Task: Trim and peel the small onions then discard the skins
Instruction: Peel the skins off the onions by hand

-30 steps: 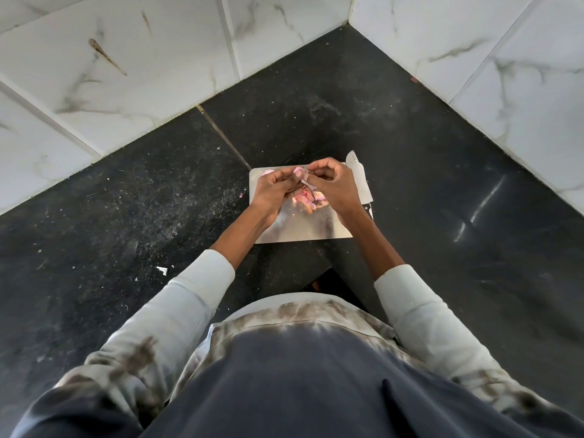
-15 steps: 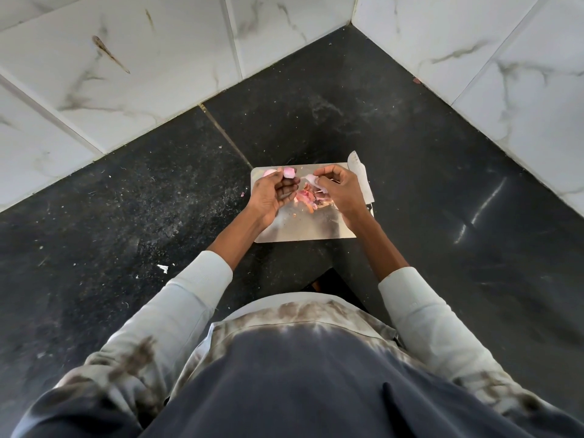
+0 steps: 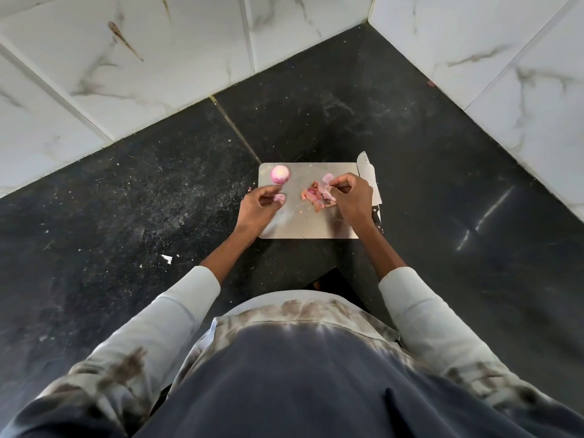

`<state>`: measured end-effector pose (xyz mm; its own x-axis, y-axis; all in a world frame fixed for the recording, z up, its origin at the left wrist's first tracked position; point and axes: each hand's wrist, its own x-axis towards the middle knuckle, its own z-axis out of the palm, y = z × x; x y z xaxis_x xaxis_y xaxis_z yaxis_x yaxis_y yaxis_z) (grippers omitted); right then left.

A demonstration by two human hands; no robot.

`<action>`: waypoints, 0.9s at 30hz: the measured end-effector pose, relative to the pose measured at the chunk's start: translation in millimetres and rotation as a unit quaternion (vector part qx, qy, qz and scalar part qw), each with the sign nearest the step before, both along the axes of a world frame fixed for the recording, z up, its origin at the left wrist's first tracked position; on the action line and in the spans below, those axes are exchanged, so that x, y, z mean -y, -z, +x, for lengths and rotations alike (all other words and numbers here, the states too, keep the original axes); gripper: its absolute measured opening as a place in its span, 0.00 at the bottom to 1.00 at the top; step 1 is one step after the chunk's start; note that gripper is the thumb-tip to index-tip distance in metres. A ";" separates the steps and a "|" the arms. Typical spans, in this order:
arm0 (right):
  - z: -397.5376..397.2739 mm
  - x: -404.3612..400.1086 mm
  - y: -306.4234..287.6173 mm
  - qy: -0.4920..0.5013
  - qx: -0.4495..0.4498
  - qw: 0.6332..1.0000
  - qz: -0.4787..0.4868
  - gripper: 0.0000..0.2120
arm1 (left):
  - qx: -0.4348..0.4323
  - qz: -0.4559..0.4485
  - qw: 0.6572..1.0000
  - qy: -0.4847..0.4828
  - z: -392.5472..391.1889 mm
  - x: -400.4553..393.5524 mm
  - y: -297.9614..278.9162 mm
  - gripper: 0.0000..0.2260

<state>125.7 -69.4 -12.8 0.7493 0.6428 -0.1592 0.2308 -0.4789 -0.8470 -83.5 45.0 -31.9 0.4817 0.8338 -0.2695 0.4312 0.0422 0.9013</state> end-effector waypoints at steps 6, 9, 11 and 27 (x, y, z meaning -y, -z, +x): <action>-1.9 -6.6 -3.9 -0.002 0.025 1.000 0.017 0.03 | -0.053 0.109 0.992 0.025 -5.9 0.6 1.9 0.12; -7.0 -12.8 -6.5 -0.009 0.059 0.998 0.018 0.03 | -0.097 0.155 0.982 0.039 -7.2 -4.2 7.3 0.12; -13.7 -20.9 -9.2 -0.036 0.084 0.996 0.015 0.04 | -0.119 0.165 0.978 0.036 -8.7 -8.0 9.8 0.12; -52.2 -103.7 15.8 -0.268 0.200 0.939 -0.085 0.24 | -0.073 0.103 0.992 0.011 -12.2 -28.2 -2.0 0.14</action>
<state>73.5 34.3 -28.6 0.3469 0.9354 -0.0685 0.7599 -0.3231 -0.5641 -95.7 73.2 -30.0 0.4695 0.8679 -0.1622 0.5567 -0.1484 0.8174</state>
